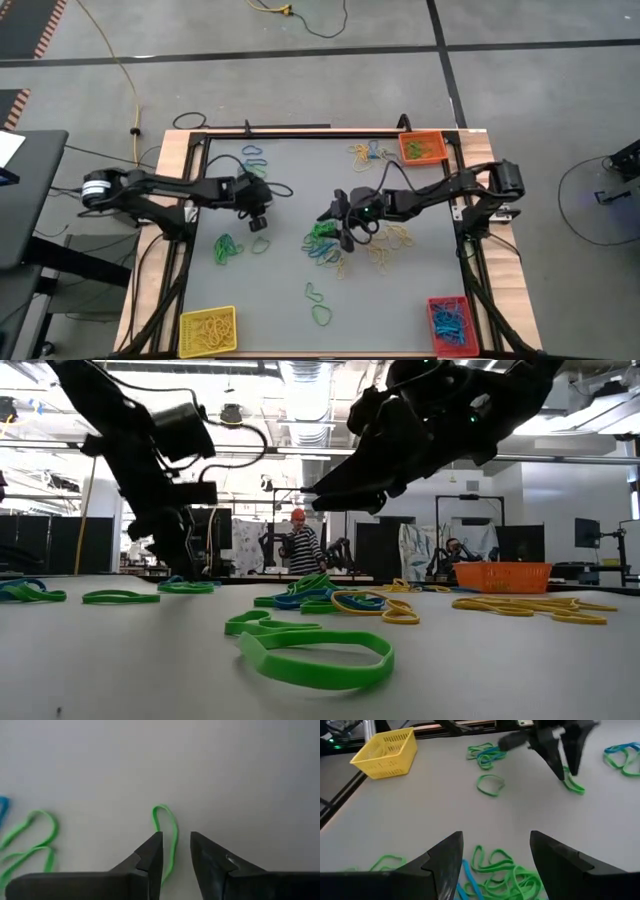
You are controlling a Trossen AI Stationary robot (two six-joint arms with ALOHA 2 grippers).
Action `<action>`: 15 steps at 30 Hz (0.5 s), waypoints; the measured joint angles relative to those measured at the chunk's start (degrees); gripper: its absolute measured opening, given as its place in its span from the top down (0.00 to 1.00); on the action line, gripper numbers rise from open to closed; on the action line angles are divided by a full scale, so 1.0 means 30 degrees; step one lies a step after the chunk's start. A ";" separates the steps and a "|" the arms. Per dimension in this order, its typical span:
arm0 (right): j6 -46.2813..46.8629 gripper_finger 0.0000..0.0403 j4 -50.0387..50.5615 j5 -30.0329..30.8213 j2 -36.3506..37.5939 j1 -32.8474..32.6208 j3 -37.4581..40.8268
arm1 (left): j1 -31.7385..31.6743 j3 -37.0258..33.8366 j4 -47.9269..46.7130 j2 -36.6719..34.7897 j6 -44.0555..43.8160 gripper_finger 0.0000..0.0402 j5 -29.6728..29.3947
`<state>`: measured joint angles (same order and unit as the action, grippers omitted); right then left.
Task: Sort rubber bands into baskets
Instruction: Put the green rubber band into the orange bin
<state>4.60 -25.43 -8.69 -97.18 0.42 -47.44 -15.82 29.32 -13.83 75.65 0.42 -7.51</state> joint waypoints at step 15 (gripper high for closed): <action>-0.0029 0.36 0.0182 0.0156 0.0019 -0.0531 0.0007 | -0.2422 0.0066 0.2111 0.2154 0.1549 0.99 0.2593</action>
<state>4.51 -24.88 -8.22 -97.12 -1.17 -47.42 -23.09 29.52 -7.50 82.11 5.07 0.27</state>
